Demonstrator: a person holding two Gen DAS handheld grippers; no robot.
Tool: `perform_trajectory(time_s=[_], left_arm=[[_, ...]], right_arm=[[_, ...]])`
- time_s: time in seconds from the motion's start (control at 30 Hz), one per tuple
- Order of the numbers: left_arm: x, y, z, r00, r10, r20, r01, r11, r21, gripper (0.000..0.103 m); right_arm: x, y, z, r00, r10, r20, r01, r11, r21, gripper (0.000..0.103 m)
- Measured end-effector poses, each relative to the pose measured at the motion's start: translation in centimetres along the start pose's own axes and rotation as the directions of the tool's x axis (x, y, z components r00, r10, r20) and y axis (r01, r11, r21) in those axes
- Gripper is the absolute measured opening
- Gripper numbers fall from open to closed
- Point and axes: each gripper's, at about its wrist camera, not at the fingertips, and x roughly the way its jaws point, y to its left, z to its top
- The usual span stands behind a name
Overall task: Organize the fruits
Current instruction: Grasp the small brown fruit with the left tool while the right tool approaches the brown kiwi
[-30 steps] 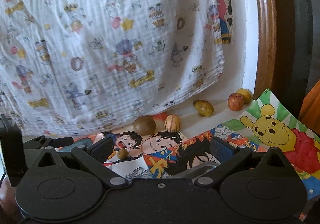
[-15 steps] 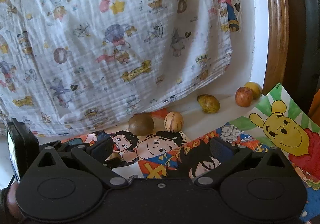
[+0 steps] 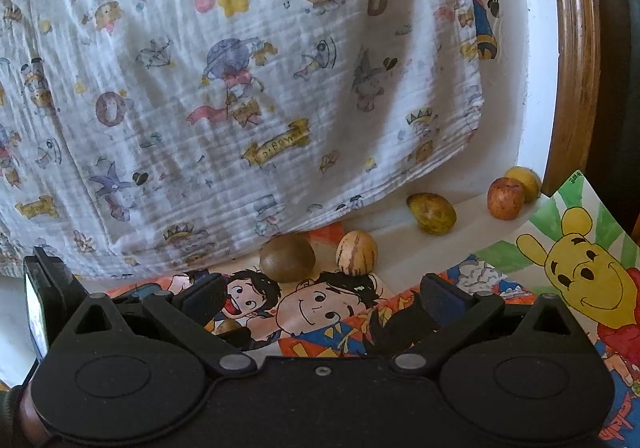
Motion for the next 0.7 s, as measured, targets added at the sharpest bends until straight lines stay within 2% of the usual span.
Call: perform_trajectory(time_s=[0.13,0.33,0.53,0.7], left_arm=[[0.6,0.0,-0.1,1.0,-0.002,-0.012,0.002,1.0,-0.004,0.065],[1.2,-0.2,-0.3,0.999,-0.008,-0.034,0.008,1.0,0.001,0.055],[1.1,-0.4,-0.6,1.0,-0.006,-0.028,0.006,1.0,0.018,0.053],[1.2,-0.4,-0.6,1.0,-0.008,-0.025,0.009,1.0,0.029,0.044]], right_arm=[[0.4,-0.1,-0.1,1.0,-0.001,-0.006,0.001,1.0,0.002,0.103],[0.9,-0.1,-0.1,1.0,0.001,-0.01,-0.001,1.0,0.003,0.103],[1.3,-0.2,-0.1,1.0,0.001,-0.015,-0.001,1.0,0.006,0.103],[1.6,-0.1,-0.3,1.0,0.004,-0.02,-0.004,1.0,0.008,0.103]])
